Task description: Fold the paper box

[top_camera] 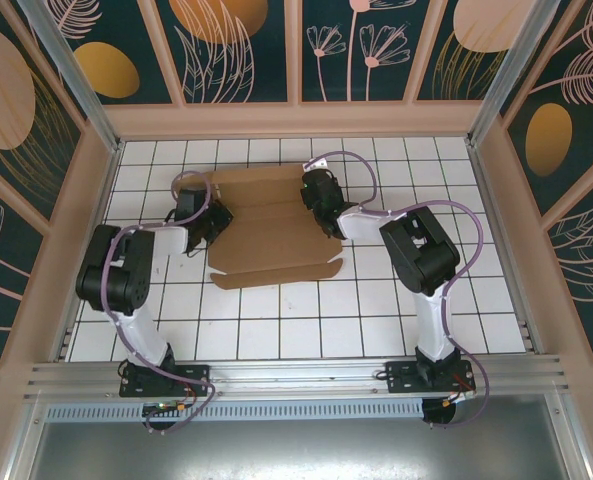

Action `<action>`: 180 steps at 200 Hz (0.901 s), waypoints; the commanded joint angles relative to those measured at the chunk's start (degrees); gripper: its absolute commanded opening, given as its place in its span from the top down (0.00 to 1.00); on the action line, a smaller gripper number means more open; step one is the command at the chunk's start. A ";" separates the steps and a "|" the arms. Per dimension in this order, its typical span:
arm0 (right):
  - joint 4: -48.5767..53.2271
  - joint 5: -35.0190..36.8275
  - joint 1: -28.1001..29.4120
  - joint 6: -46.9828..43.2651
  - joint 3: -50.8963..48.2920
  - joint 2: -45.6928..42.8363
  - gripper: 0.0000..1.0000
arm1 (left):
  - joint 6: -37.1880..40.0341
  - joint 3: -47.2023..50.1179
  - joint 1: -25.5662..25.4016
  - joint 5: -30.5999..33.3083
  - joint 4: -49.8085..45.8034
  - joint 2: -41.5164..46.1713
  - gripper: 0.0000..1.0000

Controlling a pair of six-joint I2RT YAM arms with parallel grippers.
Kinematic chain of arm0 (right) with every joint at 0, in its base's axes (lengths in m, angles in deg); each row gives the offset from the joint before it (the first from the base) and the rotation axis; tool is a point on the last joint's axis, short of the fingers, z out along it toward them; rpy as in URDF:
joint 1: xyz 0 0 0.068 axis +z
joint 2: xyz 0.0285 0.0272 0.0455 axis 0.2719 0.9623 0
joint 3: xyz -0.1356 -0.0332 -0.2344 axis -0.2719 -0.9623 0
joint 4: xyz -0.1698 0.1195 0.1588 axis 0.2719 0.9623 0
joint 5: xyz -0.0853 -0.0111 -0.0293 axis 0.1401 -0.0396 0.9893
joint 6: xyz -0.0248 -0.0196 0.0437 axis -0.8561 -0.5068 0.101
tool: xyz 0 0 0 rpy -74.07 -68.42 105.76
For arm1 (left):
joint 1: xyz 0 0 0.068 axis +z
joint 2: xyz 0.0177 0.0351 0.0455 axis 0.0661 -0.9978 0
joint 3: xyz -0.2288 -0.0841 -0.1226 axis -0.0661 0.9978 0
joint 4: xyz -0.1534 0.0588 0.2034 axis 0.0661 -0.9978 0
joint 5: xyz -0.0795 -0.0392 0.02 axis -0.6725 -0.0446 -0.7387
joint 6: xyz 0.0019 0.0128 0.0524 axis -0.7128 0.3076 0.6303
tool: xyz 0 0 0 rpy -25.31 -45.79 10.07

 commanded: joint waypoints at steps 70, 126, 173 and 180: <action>9.43 0.02 0.53 -3.68 -0.90 4.05 1.00 | 5.34 6.92 10.19 14.50 -15.50 28.37 1.00; 9.57 -0.88 0.53 -3.89 -0.90 3.95 1.00 | 11.03 -0.04 19.54 11.99 -11.01 16.49 0.92; 9.94 -1.41 0.34 -3.98 -0.53 4.26 1.00 | 15.19 -6.59 23.02 -1.67 -6.97 1.73 0.78; 9.93 -1.46 0.35 -3.97 -0.64 4.24 1.00 | 16.08 -6.61 23.01 -2.84 -7.08 0.02 0.77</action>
